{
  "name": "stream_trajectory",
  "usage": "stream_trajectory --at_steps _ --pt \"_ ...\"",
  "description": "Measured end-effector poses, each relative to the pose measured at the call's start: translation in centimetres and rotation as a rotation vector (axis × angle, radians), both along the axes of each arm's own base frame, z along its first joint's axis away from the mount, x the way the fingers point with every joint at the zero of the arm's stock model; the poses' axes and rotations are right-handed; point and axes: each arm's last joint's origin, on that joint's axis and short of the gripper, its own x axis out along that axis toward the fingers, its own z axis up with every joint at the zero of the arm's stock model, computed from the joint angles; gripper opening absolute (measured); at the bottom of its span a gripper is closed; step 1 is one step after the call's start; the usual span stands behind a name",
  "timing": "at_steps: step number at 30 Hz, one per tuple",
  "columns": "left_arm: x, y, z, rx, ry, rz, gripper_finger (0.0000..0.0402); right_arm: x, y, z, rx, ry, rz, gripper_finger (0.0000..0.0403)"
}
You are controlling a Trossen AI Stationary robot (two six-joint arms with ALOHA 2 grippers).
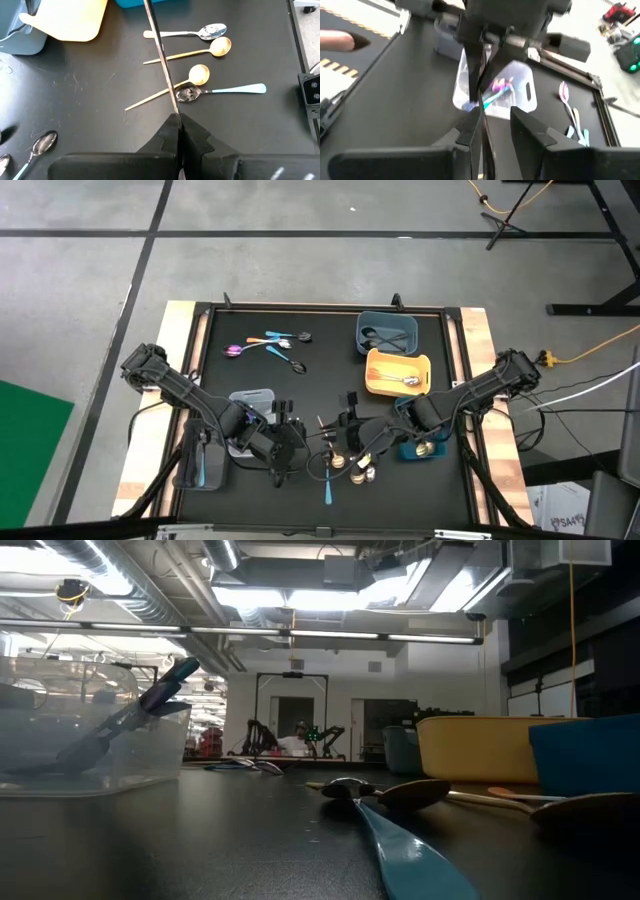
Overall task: Sort silverware by color (type)
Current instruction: Put the black spoon into the light blue bin
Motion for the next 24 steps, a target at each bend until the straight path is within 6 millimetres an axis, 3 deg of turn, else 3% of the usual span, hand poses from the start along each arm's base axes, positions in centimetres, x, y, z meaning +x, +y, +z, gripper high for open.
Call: stream_trajectory --at_steps 7,24 --pt "0.01 0.01 0.00 -0.007 -0.002 0.009 0.0000 -0.28 -0.13 -1.11 -0.025 0.096 -0.005 0.0095" --pt "0.02 0.01 0.01 -0.005 -0.005 0.011 0.0000 -0.28 -0.13 -1.08 -0.023 0.093 -0.007 0.0095"
